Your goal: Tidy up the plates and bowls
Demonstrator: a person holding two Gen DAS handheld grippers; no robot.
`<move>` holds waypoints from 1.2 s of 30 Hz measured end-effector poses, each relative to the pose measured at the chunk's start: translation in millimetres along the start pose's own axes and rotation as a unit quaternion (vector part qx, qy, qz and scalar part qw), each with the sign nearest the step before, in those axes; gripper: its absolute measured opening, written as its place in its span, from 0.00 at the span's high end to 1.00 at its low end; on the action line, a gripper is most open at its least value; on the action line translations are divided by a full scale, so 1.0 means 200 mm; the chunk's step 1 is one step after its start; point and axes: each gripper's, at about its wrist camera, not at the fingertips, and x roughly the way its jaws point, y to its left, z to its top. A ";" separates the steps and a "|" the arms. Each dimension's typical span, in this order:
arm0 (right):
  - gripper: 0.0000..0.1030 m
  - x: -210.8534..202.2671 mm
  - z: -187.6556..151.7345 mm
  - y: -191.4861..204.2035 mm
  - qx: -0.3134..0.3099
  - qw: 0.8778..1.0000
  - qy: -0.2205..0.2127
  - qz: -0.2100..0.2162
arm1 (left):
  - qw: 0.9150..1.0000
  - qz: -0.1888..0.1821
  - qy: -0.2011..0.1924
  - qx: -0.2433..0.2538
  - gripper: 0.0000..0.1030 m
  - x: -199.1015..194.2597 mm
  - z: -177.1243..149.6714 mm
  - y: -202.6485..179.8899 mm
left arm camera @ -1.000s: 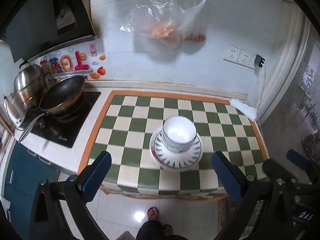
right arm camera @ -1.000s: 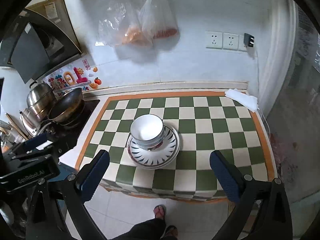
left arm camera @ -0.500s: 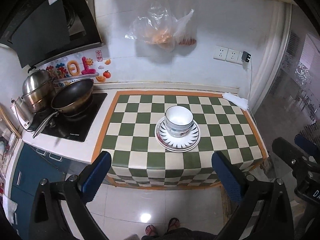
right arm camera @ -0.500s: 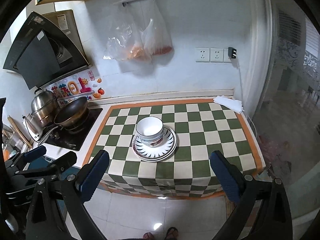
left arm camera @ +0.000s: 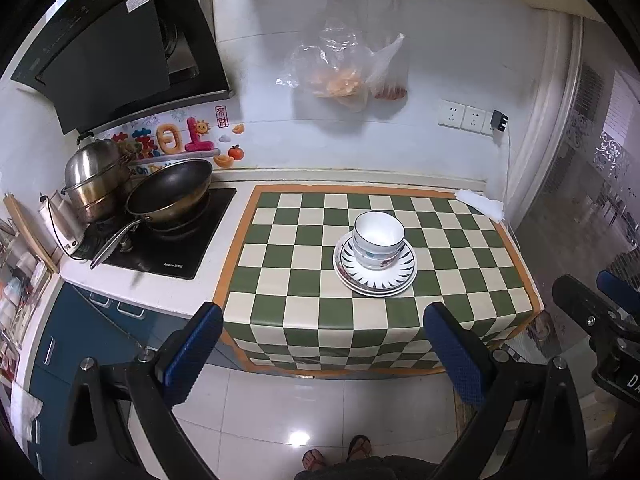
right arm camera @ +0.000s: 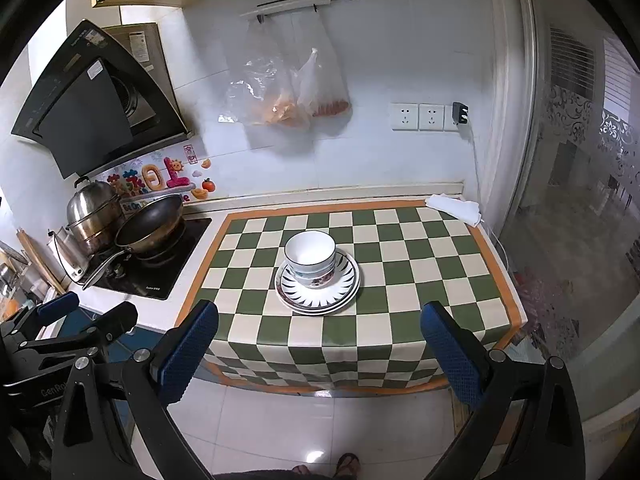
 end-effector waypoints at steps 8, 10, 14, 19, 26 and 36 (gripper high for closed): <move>0.00 -0.01 -0.02 0.02 0.002 1.000 0.003 0.006 | 1.000 0.004 0.001 0.000 0.00 -0.02 -0.02 0.03; 0.00 -0.01 -0.02 0.02 0.001 1.000 0.004 0.004 | 1.000 0.003 0.003 -0.001 0.00 -0.02 -0.02 0.04; 0.00 0.01 -0.03 0.03 -0.002 1.000 0.008 0.003 | 1.000 0.002 0.008 -0.002 0.00 -0.02 -0.04 0.05; 0.00 0.03 -0.03 0.04 -0.006 1.000 0.012 0.001 | 1.000 0.001 0.009 -0.004 0.00 -0.01 -0.04 0.06; 0.00 0.04 -0.03 0.04 -0.008 1.000 0.012 -0.001 | 1.000 0.003 0.004 -0.002 0.00 -0.01 -0.03 0.05; 0.00 0.06 -0.03 0.03 -0.002 1.000 0.013 -0.001 | 1.000 0.005 0.002 -0.001 0.00 -0.02 -0.03 0.04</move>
